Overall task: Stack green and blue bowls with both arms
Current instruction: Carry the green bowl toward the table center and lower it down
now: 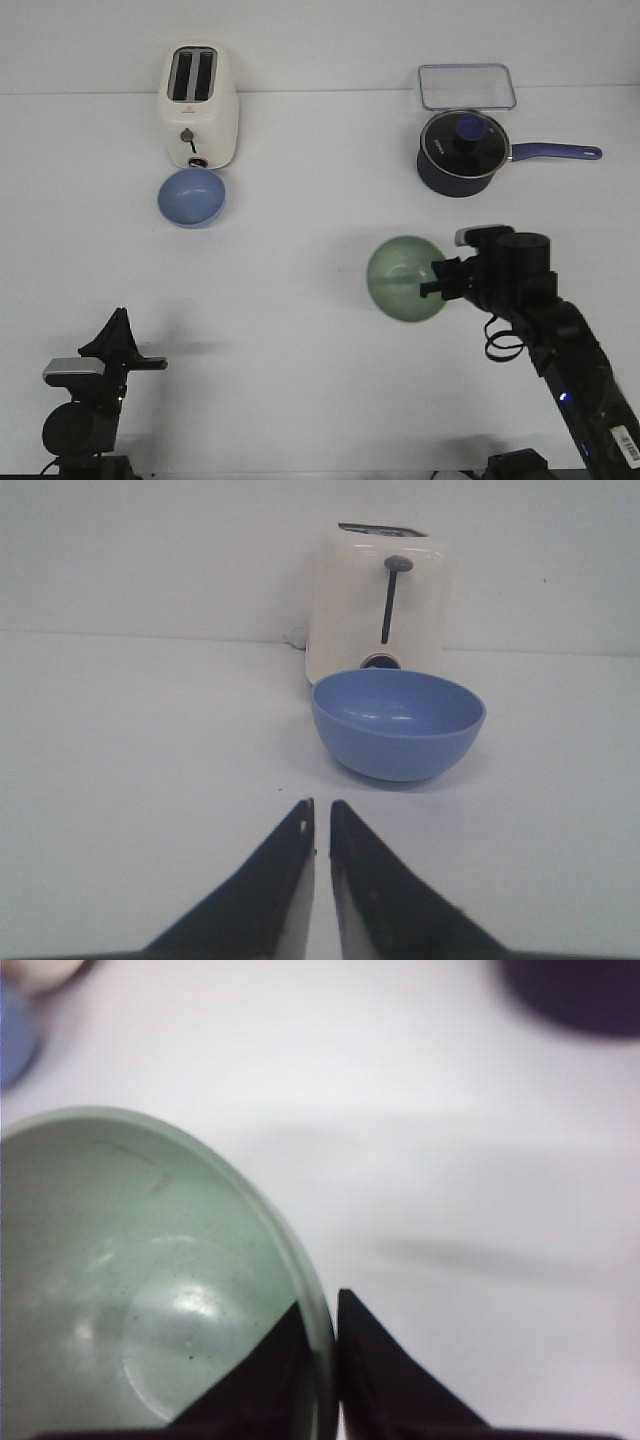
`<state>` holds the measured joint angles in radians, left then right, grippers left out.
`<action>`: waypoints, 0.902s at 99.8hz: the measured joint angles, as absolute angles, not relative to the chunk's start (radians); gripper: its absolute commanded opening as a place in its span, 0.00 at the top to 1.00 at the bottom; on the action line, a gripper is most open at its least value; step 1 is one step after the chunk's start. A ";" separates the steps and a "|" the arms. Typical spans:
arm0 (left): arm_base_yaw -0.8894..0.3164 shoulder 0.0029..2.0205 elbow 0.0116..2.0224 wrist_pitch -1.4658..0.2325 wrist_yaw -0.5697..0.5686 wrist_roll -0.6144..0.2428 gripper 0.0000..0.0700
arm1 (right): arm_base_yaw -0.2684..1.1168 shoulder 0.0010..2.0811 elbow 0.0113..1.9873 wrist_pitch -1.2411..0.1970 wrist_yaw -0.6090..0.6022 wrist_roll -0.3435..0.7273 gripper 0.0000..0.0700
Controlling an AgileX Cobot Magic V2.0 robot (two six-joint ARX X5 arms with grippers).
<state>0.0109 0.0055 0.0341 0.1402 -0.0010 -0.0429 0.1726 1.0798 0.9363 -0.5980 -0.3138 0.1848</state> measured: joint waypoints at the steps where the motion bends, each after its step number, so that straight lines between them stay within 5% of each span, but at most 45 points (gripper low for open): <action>1: 0.011 0.006 0.034 0.140 -0.001 -0.043 0.98 | 0.185 1.078 0.928 -0.596 -0.309 0.187 1.00; 39: 0.011 0.006 0.034 0.141 -0.001 -0.043 0.98 | 0.564 1.144 0.806 -0.518 -0.120 0.289 1.00; 77: 0.011 0.006 0.034 0.141 -0.001 -0.043 0.98 | 0.645 1.326 0.806 -0.437 -0.081 0.296 1.00; 90: 0.011 0.005 0.034 0.141 -0.001 -0.043 0.98 | 0.646 1.333 0.806 -0.441 -0.086 0.295 0.74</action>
